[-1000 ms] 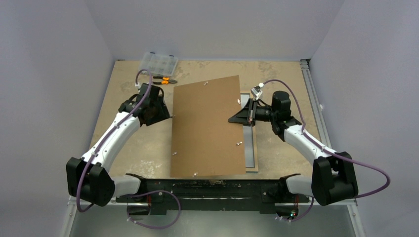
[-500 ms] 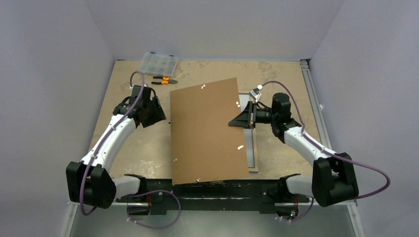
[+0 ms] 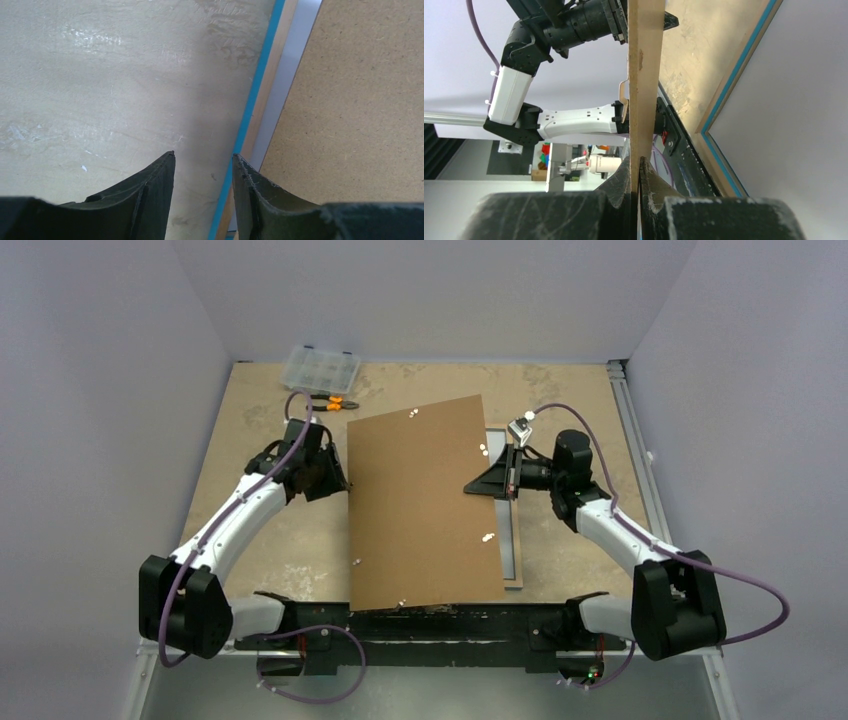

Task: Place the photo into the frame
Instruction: Adjust the photo frame item.

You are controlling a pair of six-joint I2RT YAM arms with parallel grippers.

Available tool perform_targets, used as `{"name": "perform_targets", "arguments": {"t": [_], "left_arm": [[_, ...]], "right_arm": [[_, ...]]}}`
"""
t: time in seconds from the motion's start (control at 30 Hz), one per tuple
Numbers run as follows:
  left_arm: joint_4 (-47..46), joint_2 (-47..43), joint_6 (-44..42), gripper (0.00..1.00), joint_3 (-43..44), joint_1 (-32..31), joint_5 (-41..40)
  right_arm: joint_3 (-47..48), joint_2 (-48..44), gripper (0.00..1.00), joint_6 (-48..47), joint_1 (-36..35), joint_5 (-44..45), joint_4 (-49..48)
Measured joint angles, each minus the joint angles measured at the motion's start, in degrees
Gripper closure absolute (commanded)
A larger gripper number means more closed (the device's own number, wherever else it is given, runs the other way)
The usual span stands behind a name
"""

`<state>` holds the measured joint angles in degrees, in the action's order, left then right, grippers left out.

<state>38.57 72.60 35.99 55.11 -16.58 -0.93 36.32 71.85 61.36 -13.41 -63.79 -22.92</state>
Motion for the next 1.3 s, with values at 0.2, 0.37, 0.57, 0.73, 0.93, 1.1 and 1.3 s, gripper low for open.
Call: {"name": "perform_targets", "arguments": {"t": [0.2,0.37,0.57,0.73,0.93,1.1,1.3], "left_arm": [[2.12,1.66,0.87,0.58,0.94,-3.45,-4.46],[4.72,2.19,1.92,0.59,2.91,-5.01,-7.63],[6.32,1.25,2.40,0.59,5.11,-5.55,-8.96],[6.32,-2.34,2.40,0.59,5.31,-5.57,-8.76],[6.84,-7.06,2.38,0.59,5.55,-5.57,-8.35],[6.95,-9.22,2.38,0.56,6.64,-5.57,-8.22],[7.04,-9.55,2.38,0.52,6.67,-5.57,-8.55]], "right_arm": [[-4.35,1.20,1.00,5.75,0.28,-0.17,-9.33],[-7.54,3.98,1.00,11.52,0.42,-0.39,-20.02],[-9.51,6.82,1.00,17.75,0.83,-0.87,-31.98],[-9.68,9.97,1.00,22.12,1.44,-2.19,-40.17],[-9.68,11.52,1.00,25.03,1.73,-3.28,-46.14],[-9.64,11.76,1.00,28.02,1.92,-3.34,-50.45],[-9.14,11.76,1.00,33.57,1.97,-3.48,-55.01]]}}
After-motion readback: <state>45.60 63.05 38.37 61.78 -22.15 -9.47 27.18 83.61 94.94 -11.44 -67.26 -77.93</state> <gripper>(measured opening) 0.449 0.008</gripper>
